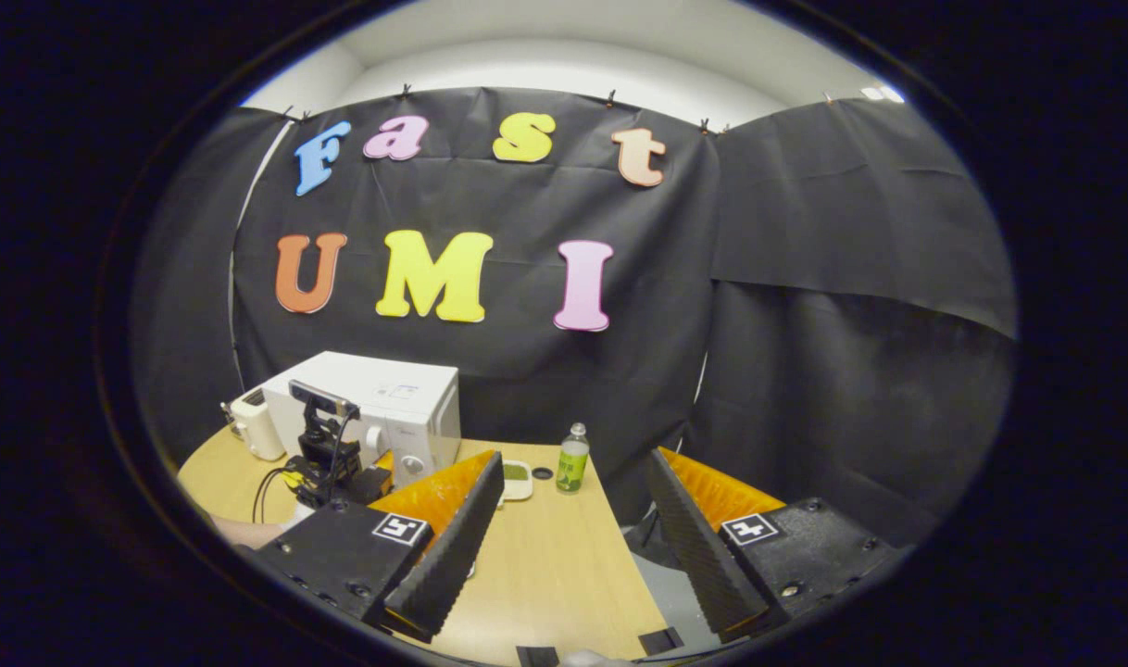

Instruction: Open the microwave oven with the left hand, put the food in, and close the microwave oven.

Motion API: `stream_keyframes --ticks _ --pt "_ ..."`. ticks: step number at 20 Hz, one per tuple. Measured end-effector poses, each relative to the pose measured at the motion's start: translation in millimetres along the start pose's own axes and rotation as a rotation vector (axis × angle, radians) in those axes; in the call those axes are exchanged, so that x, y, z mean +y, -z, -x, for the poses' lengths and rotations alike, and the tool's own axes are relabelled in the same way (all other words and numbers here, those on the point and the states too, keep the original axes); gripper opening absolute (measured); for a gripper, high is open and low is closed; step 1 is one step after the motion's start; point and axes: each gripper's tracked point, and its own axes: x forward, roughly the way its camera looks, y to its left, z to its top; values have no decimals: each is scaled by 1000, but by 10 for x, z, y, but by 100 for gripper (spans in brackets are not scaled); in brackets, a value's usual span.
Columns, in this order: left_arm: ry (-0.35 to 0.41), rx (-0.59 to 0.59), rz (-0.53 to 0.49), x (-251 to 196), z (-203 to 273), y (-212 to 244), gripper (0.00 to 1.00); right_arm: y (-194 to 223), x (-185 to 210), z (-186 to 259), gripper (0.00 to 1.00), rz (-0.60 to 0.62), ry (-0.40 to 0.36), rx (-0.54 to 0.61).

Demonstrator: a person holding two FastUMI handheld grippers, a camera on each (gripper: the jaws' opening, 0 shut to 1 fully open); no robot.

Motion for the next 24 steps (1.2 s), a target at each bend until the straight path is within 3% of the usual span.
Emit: stream_keyframes --ticks 1,2,3,4,5,6,7,9,10,11,12,13,15,16,19,20,24 --pt "0 5 7 -13 -22 2 76 25 -39 -7 93 -4 5 6" --pt "-1 3 7 -18 -40 -7 50 63 -73 -19 100 -10 11 17" --pt "-6 3 -1 -15 -55 -21 53 116 -93 -42 100 -17 11 30" --pt "-7 5 -9 -19 -59 -16 39 138 -91 -50 100 -26 6 40" --pt "-10 4 -15 -15 -92 -6 32 165 -81 -64 100 -31 -1 49" --pt "-11 5 -15 -15 -90 -3 27 175 -70 -76 100 -34 -7 54" --pt "-11 7 -16 -21 -77 7 25 162 -70 -86 93 -34 -9 52" --pt "-21 -1 -15 14 -62 -6 18 121 -21 -94 93 -26 -21 40" --pt "-21 -2 -16 2 -50 -8 4 106 4 -90 100 -16 -28 35" --pt "-18 0 -18 -3 -45 -19 10 98 31 -92 93 -8 -37 32" --pt "-11 2 -11 -22 -30 -12 10 92 58 -79 93 -6 -45 31" --pt "-7 9 -11 -32 -14 -11 10 89 84 -69 100 -8 -52 28" --pt "-9 3 -35 -5 173 24 7 63 69 -57 100 2 -45 22" --pt "-10 -9 -52 7 270 24 7 43 84 -38 93 12 -47 18" --pt "24 9 -12 42 562 92 7 4 216 -8 93 30 -73 2" --pt "36 26 0 74 661 105 7 -17 287 -12 100 24 -88 -3" --pt "58 54 -7 208 1047 155 7 -85 572 6 100 28 -148 -21"
